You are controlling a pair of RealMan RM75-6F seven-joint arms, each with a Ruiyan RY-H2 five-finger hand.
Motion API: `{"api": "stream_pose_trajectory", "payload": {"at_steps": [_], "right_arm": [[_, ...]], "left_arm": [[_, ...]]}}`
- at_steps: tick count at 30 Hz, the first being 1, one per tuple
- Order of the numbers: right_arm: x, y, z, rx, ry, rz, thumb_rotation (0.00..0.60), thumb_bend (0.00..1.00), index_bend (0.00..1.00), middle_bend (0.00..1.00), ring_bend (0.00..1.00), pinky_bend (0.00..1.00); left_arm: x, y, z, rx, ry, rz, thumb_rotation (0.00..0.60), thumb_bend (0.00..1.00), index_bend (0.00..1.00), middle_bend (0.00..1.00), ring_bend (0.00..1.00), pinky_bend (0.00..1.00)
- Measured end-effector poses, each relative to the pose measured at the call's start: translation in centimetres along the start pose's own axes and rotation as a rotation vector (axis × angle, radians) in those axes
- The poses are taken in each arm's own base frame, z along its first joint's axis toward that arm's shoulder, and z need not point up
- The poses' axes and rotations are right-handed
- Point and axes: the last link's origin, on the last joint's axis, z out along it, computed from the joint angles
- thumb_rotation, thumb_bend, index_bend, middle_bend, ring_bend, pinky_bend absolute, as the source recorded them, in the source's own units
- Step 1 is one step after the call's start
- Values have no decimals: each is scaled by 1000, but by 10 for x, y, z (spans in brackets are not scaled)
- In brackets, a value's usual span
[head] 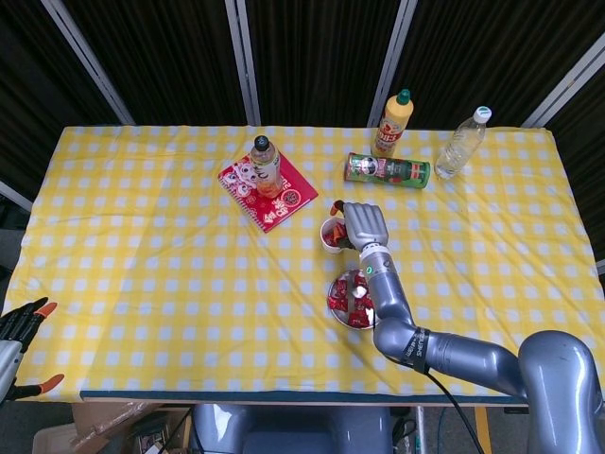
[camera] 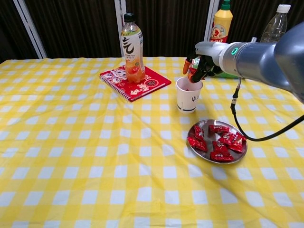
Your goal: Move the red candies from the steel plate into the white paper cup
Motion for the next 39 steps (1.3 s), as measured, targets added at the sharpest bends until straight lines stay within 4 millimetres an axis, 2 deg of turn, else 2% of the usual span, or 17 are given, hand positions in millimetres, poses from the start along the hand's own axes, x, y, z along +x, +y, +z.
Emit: {"api": "stream_pose_trajectory", "payload": {"at_steps": [6,18,29,39], "right_arm": [[0,-1,-2,5,1,-12,600,463,285,789,847,1000],[-1,-5,-3,12,11,-29,600,298,248,789,847,1000],[1,-8,-7,22,24,-37,600,289,248,789,847,1000],[13,-15,-32,79,54,-46,600,289,247,789,832,1000]], "left_arm": [[0,0,0,0,-1,-1,600,66,0,0,0,0],[0,0,0,-3,-3,-6,600,66,0,0,0,0],[1,0,0,-3,-3,-7,600,66,0,0,0,0],[1,0,0,-7,4,-7,600,66,0,0,0,0]]}}
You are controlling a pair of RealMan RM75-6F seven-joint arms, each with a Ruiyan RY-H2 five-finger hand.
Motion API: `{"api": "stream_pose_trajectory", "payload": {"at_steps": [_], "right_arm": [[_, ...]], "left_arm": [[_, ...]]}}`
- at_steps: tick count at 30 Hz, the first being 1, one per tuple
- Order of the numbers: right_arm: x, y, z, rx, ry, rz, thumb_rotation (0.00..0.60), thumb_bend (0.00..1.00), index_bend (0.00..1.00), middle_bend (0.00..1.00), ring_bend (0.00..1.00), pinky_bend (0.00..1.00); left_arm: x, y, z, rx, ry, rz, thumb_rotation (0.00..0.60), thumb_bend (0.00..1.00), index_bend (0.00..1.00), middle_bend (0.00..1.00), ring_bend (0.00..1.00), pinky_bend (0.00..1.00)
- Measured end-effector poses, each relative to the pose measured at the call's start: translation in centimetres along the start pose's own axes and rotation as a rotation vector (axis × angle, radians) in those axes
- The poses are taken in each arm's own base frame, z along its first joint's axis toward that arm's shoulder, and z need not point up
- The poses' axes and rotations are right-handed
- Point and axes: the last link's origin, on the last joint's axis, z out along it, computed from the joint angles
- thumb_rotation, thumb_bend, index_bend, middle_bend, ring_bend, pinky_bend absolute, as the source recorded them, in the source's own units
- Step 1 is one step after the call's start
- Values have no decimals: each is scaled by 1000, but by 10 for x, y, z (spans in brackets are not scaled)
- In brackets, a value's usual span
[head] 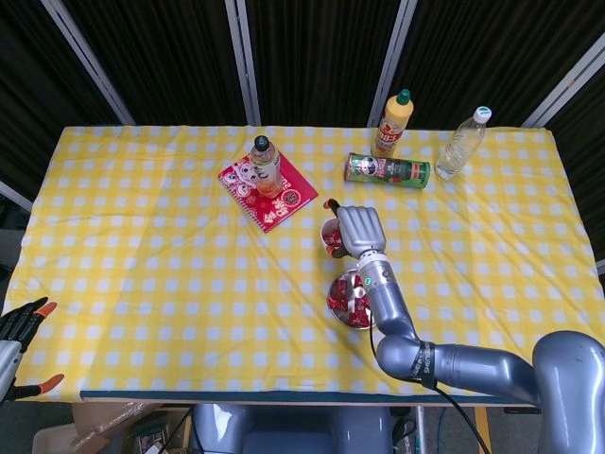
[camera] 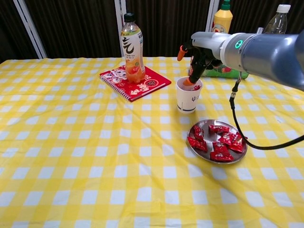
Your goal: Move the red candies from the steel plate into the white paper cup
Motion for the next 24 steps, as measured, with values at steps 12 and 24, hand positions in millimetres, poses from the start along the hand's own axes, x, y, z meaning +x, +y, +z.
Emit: {"api": "stream_pose_trajectory", "payload": {"at_steps": [12,24], "right_arm": [[1,27,-78,34,-55,-95,600,289,248,789,831,1000],[-45,76,-124,-27,-127,-159,600,289,280,789,831,1000]], "left_arm": [[1,-1,-2,-6,27,4,600,66,0,0,0,0],[1,2,-3,-38,54,11,600,71,0,0,0,0]]}}
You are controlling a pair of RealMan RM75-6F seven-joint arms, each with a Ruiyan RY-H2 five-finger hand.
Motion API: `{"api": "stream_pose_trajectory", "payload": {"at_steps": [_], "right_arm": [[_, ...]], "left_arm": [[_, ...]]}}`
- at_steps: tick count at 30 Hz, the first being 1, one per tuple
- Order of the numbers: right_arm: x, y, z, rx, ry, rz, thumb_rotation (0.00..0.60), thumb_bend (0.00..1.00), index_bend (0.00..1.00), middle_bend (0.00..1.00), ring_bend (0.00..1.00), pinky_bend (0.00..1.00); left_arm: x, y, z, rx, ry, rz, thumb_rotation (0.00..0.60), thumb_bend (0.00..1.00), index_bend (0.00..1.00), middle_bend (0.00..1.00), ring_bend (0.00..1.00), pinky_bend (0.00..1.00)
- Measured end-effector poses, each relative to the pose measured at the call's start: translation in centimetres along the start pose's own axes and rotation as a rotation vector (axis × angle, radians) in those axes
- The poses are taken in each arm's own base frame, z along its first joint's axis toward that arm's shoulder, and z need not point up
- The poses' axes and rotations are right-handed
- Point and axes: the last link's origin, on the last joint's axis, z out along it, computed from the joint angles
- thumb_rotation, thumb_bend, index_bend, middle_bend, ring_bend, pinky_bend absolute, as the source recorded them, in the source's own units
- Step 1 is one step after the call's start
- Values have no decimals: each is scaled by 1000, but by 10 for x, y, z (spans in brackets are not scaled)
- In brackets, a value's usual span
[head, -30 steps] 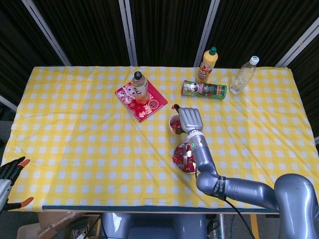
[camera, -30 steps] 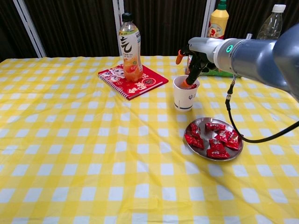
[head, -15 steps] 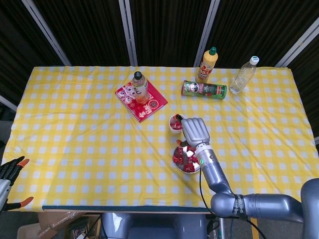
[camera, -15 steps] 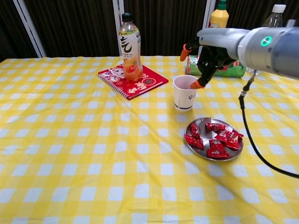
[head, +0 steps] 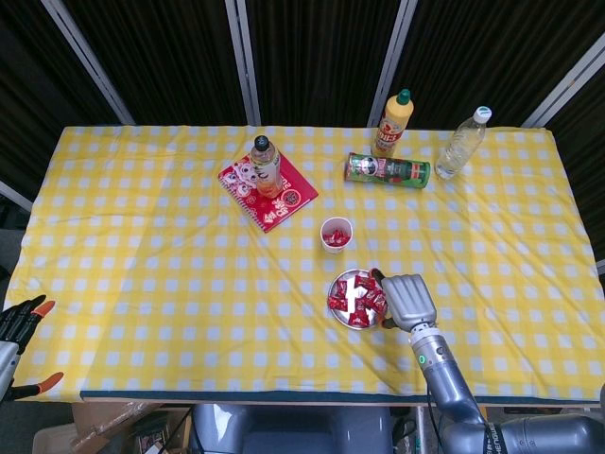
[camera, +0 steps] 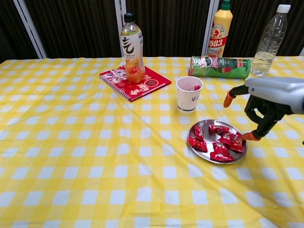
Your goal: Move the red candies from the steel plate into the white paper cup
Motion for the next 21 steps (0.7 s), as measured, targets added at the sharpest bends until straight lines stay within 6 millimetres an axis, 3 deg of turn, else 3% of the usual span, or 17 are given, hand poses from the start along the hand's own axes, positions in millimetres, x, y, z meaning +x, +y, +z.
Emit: {"api": "stream_pose_trajectory", "payload": {"at_steps": [10,14,21], "right_arm": [[-31,-9,-2,15,-57,-3,600,289,285,789,831,1000],[-37,-15,1,20,-66,7,600,289,339,789,831,1000],[-41,-20,9,21,-57,25,600,289,343,789,831,1000]], "left_arm": [[-1,-1,0,0,6,7,600,71,0,0,0,0],[-1,0,0,1,8,6,600,72,0,0,0,0],[-1,-2,0,6,7,8,600,71,0,0,0,0]]}}
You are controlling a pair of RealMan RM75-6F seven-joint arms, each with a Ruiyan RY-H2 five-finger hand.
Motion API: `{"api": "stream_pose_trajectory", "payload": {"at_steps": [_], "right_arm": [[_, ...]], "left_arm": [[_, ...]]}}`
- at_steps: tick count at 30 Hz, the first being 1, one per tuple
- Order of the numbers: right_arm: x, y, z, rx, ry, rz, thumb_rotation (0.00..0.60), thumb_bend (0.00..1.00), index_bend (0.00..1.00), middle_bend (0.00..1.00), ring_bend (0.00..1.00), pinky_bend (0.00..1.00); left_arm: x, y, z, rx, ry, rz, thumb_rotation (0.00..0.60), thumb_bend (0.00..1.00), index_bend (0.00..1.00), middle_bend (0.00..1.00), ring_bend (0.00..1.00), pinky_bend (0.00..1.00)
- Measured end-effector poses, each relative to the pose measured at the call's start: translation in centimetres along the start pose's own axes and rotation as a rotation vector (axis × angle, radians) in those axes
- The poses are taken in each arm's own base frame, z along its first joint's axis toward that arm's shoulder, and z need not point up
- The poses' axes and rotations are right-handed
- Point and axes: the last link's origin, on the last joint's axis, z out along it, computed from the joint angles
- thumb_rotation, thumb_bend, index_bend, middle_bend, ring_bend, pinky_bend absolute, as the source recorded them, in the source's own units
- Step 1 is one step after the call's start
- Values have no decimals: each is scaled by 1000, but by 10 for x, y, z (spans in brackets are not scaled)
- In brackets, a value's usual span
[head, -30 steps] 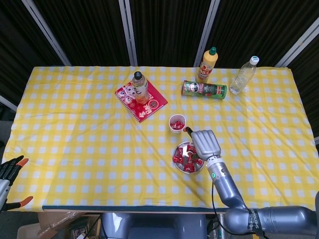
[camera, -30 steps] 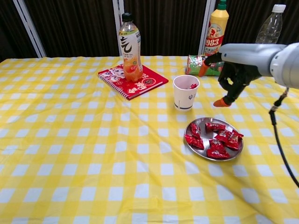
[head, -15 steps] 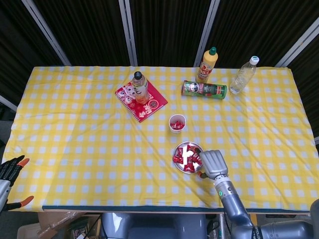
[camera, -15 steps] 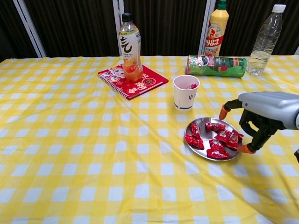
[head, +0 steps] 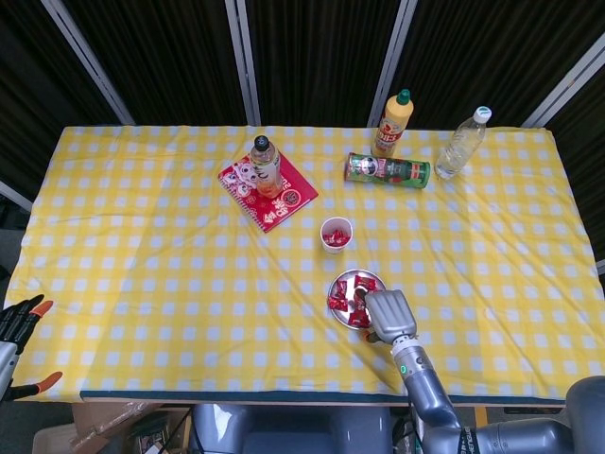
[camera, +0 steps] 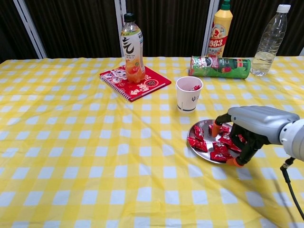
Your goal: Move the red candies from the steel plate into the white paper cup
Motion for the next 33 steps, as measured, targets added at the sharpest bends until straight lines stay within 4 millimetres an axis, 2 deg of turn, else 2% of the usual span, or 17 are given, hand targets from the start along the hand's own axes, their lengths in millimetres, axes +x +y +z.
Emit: {"api": "stream_pose_trajectory", "payload": {"at_steps": [12,22,29,33], "right_arm": [[-5,5,13,-27,-24,11,600,289,346,789,831,999],[-10,8,20,-46,-45,11,600,298,425,789,831,1000],[-12,5,22,-36,-46,25,600,530,534,789,831,1000],[-12,3,23,-28,-44,31,600,610,555,789,831,1000]], "left_arm": [[-1,0,1,7,-10,1,600,72,0,0,0,0],[0,-1,1,7,-14,-1,600,71,0,0,0,0],[0,0,1,6,-15,-1,600,71,0,0,0,0],[0,1,2,7,-15,-2,600,71,0,0,0,0]]}}
